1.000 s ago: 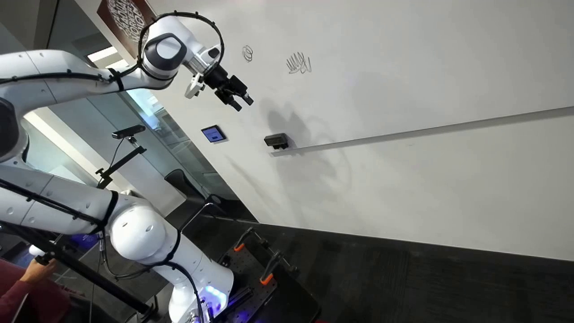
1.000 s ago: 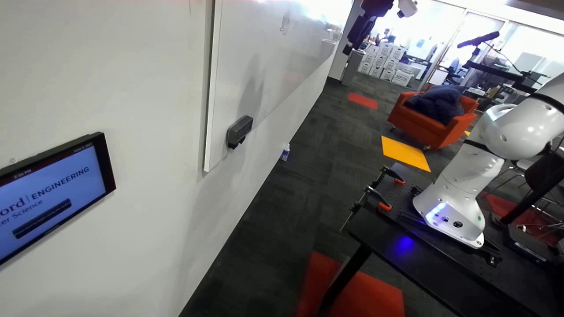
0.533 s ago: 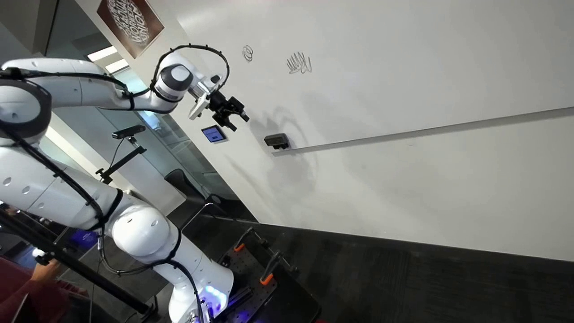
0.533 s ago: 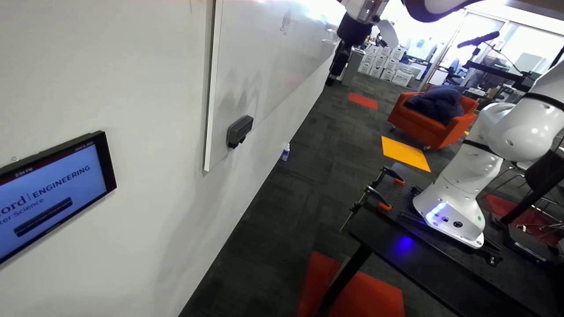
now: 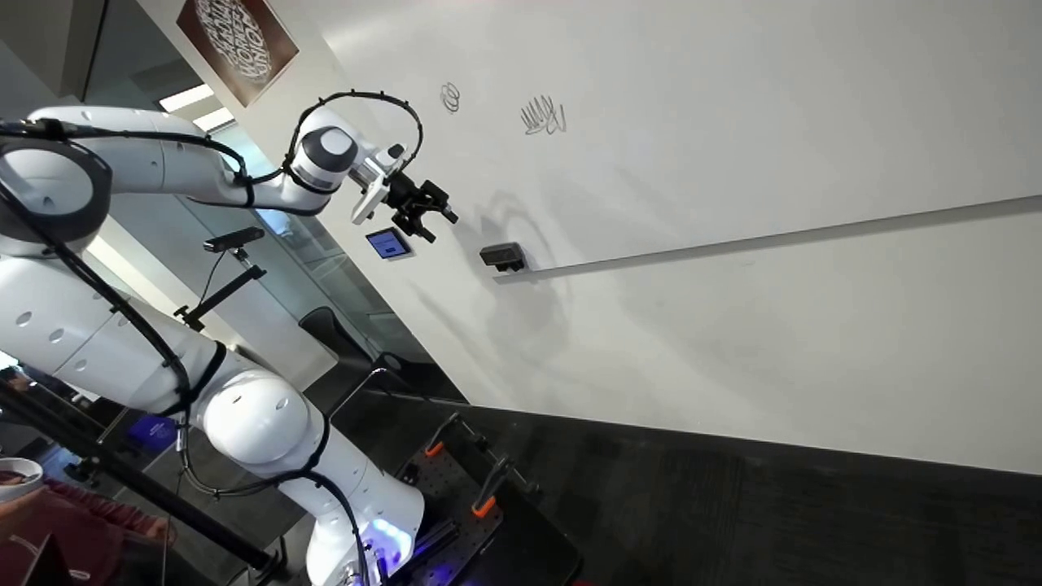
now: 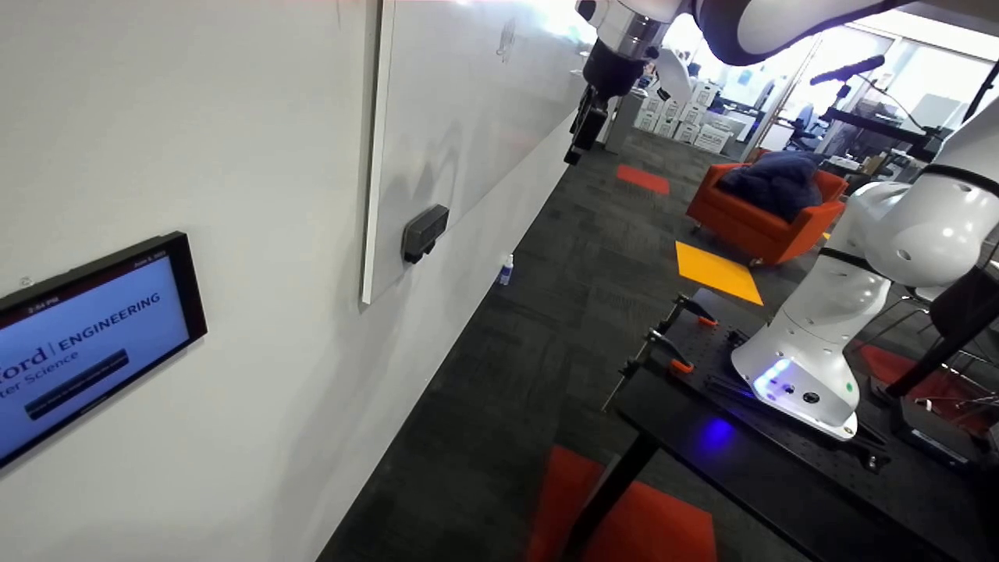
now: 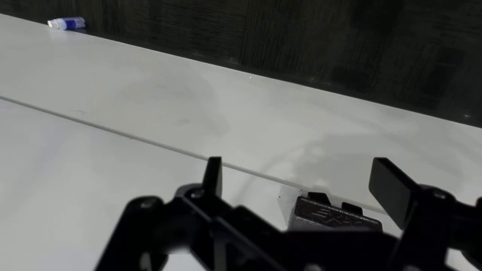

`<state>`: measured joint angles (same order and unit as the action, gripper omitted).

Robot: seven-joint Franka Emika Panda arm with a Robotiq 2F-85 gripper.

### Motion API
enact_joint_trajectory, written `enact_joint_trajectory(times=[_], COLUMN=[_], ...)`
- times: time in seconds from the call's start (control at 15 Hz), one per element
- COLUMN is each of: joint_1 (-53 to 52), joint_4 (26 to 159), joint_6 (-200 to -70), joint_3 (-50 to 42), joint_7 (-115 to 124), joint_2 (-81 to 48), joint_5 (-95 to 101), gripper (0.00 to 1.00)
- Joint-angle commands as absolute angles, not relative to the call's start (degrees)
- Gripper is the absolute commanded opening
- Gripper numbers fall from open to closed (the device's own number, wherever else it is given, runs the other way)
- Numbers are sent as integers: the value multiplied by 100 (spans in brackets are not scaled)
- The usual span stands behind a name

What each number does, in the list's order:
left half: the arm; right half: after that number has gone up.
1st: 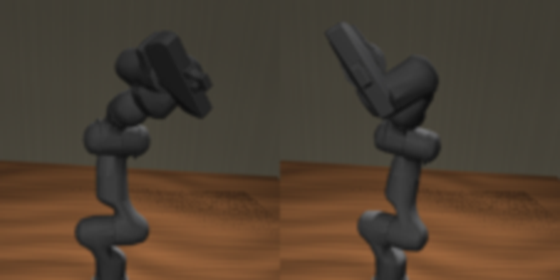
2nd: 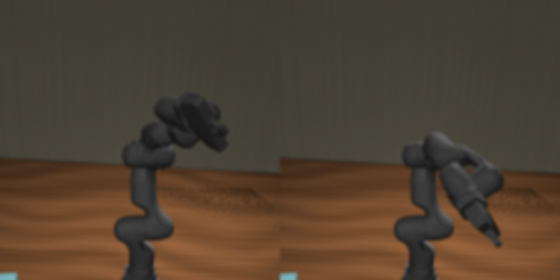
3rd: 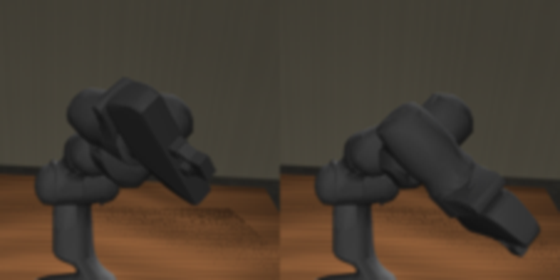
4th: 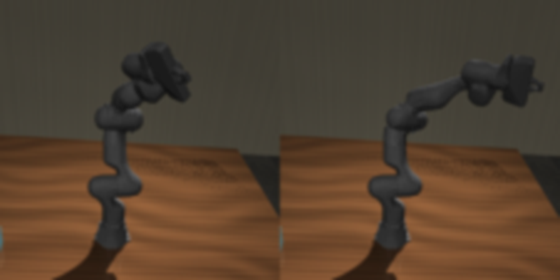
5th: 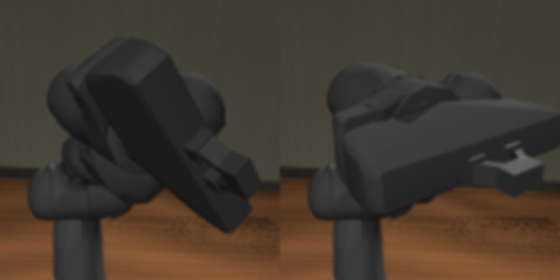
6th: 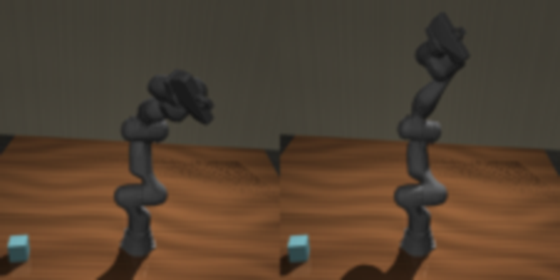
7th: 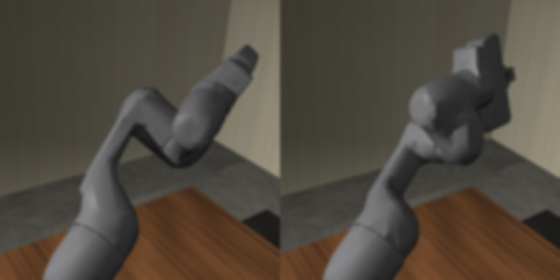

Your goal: Pick up the duster, wipe the board clean and put it down

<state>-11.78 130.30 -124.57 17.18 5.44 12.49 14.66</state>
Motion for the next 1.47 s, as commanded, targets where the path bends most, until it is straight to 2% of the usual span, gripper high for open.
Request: enact_joint_trajectory(times=[0.0,0.2,0.4,0.67,0.87,0.93,1.27,1.4], joint_1=[-1227,-1333,-1414,-1225,-1175,-1249,-1198,-1317], joint_4=[13017,13277,13796,14409,14457,14437,14438,14344], joint_6=[-12439,-13211,-14590,-16256,-16374,-16220,-16249,-16070], joint_3=[1681,1824,1925,1887,1618,1732,1626,1627], joint_7=[552,463,520,1433,2497,2105,2368,2765], joint_2=[1244,956,530,-72,-288,-275,-352,-323], joint_5=[1475,1819,2435,4265,5558,5105,5422,6226], gripper=[100,100,100,100,100,100,100,100])
